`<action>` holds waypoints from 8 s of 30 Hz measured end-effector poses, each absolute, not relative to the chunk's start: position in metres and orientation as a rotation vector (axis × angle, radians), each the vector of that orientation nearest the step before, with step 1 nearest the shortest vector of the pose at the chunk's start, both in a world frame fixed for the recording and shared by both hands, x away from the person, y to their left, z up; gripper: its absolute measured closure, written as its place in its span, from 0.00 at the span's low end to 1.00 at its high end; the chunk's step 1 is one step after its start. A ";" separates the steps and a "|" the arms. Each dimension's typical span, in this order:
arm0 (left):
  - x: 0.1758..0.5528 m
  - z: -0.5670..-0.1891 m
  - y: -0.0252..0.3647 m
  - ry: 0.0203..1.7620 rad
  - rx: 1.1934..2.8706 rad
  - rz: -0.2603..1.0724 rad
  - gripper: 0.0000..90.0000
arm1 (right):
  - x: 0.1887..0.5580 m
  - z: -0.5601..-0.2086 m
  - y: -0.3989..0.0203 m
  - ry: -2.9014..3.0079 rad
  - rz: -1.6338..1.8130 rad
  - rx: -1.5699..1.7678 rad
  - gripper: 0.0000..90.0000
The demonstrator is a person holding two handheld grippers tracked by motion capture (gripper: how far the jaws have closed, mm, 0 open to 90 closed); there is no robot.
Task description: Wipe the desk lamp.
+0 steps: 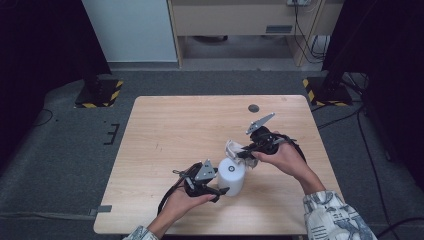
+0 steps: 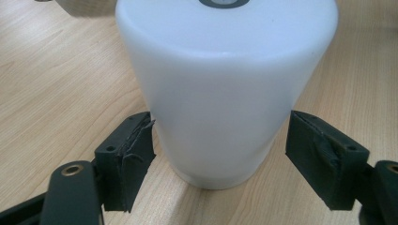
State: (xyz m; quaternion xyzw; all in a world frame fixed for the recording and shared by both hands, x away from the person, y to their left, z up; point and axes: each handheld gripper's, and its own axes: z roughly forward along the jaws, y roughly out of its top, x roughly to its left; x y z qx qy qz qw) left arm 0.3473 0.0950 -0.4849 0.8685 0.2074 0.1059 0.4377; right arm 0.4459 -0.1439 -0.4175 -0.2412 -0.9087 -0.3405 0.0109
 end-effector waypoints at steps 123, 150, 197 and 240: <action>0.353 -0.486 0.101 0.529 2.169 0.303 0.35 | 0.392 -0.461 -0.172 -2.832 -1.186 -0.887 0.86; 0.353 -0.485 0.102 0.525 2.178 0.316 0.35 | 0.378 -0.442 -0.183 -2.742 -1.329 -0.840 0.87; 0.354 -0.486 0.102 0.526 2.178 0.320 0.33 | 0.373 -0.445 -0.180 -2.779 -1.345 -0.822 0.86; 0.354 -0.485 0.106 0.519 2.172 0.304 0.32 | 0.362 -0.483 -0.149 -2.710 -1.162 -0.630 0.86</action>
